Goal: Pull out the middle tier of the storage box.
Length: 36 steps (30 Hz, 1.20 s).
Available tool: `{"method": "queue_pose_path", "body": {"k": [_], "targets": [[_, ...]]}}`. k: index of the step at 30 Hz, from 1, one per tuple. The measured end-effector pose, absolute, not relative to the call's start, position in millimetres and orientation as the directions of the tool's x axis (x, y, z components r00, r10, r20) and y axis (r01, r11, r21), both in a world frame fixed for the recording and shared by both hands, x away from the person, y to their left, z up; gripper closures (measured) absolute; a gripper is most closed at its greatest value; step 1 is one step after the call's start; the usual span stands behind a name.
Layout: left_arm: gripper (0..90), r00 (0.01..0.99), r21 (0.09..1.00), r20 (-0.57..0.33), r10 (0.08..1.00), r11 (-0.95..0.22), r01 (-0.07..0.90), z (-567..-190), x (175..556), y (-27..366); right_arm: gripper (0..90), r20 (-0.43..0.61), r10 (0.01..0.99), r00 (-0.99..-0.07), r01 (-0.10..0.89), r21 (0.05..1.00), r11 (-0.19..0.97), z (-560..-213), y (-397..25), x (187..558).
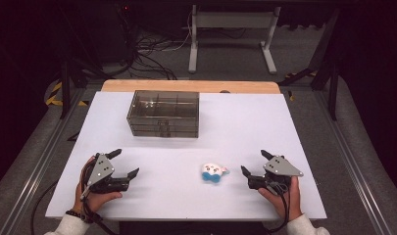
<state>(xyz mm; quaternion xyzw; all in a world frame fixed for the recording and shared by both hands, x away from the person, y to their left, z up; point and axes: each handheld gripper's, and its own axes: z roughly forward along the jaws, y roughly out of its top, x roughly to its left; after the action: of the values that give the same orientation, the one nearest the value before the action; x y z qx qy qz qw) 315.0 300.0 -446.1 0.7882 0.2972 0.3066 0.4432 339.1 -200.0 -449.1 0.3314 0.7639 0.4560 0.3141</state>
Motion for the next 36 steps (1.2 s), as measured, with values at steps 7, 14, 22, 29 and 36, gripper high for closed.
{"method": "queue_pose_path", "body": {"k": [7,14,22,29,36], "targets": [[19.4,0.631,0.851,0.295,0.718,-0.497,0.167,-446,315,289,13.5,-0.18,0.791,-0.584,0.222,0.903,0.369,-450,-201,340],[23.9,0.622,0.834,0.354,0.699,-0.536,0.128,-444,319,278,13.5,-0.185,0.789,-0.586,0.224,0.899,0.376,-451,-200,340],[32.9,0.582,0.805,0.446,0.68,-0.589,0.073,-441,328,268,13.5,-0.188,0.787,-0.588,0.227,0.895,0.383,-452,-199,342],[36.6,0.541,0.778,0.517,0.663,-0.627,0.024,-437,338,261,13.5,-0.193,0.786,-0.588,0.231,0.891,0.392,-454,-198,343],[40.9,0.533,0.725,0.59,0.607,-0.689,-0.017,-442,355,239,13.5,-0.194,0.786,-0.588,0.235,0.888,0.395,-455,-198,343]]}}
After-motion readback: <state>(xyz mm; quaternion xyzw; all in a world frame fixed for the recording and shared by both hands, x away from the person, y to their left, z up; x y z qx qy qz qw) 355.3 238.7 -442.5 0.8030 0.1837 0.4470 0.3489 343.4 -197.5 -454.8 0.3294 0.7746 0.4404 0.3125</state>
